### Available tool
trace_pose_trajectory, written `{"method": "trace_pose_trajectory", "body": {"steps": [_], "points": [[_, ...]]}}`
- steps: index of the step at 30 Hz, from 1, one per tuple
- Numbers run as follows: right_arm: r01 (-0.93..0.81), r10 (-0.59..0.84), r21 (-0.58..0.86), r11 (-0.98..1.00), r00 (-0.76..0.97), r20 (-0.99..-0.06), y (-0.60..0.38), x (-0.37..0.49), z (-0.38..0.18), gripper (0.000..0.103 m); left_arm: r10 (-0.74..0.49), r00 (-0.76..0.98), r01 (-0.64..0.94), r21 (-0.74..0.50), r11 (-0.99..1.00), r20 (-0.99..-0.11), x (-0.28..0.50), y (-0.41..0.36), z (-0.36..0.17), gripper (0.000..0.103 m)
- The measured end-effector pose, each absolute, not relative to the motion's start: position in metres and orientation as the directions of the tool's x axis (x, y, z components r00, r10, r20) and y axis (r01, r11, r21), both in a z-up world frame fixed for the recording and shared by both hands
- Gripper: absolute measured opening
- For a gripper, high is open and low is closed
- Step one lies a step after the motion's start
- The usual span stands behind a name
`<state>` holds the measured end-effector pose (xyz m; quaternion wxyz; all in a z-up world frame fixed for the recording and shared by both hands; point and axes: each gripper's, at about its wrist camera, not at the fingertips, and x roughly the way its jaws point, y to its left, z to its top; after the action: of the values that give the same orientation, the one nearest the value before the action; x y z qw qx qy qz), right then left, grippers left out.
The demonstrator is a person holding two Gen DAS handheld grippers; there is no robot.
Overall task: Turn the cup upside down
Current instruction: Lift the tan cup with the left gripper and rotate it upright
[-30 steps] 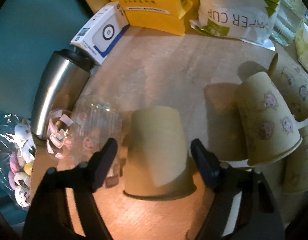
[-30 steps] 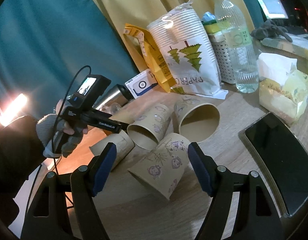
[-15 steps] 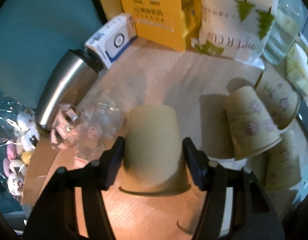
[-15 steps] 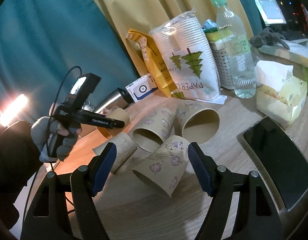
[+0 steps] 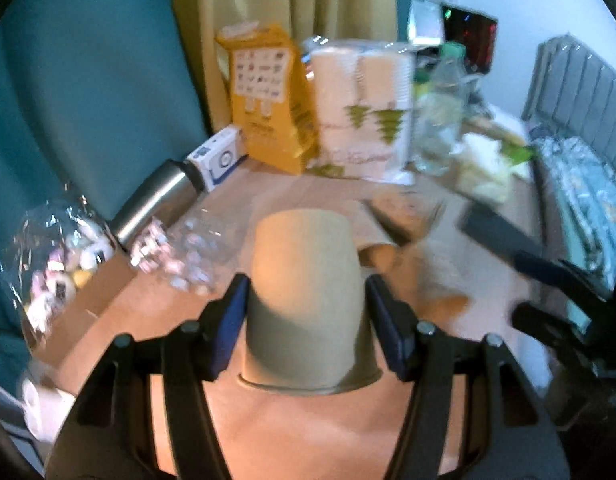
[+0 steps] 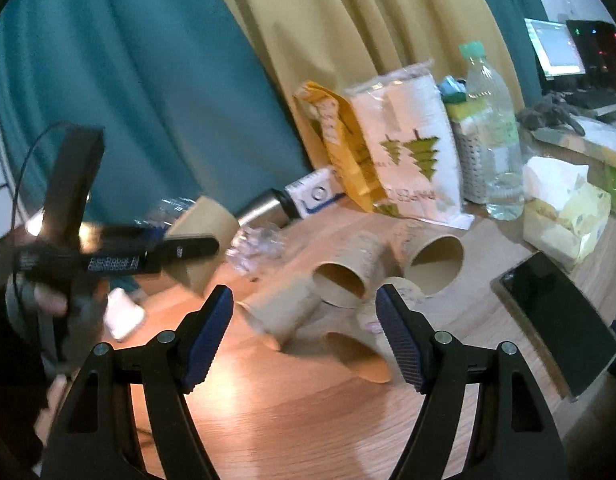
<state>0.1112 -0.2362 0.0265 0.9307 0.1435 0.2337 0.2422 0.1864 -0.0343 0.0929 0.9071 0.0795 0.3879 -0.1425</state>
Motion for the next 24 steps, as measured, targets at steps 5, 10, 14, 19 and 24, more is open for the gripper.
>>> {"method": "trace_pose_trajectory", "body": {"steps": [5, 10, 14, 19, 24], "points": [[-0.395, 0.549, 0.426, 0.814, 0.763, -0.342, -0.24, 0.092, 0.034, 0.077, -0.247, 0.711, 0.314, -0.018, 0.949, -0.658, 0.116, -0.042, 0.091, 0.061], [-0.424, 0.605, 0.476, 0.77, 0.722, -0.335, -0.231, 0.075, 0.036, 0.077, -0.265, 0.734, 0.281, -0.075, 0.957, -0.626, 0.061, -0.049, 0.055, 0.061], [-0.439, 0.636, 0.493, 0.751, 0.681, -0.363, -0.216, 0.067, 0.028, 0.077, -0.258, 0.778, 0.275, -0.058, 0.96, -0.573, 0.029, -0.054, 0.028, 0.06], [-0.476, 0.701, 0.54, 0.694, 0.618, -0.356, -0.202, 0.059, 0.013, 0.077, -0.227, 0.849, 0.26, 0.004, 0.966, -0.478, 0.004, -0.053, 0.013, 0.06], [-0.496, 0.747, 0.575, 0.651, 0.553, -0.368, -0.193, 0.059, -0.003, 0.077, -0.236, 0.857, 0.265, -0.002, 0.964, -0.458, 0.001, -0.046, 0.008, 0.06]]}}
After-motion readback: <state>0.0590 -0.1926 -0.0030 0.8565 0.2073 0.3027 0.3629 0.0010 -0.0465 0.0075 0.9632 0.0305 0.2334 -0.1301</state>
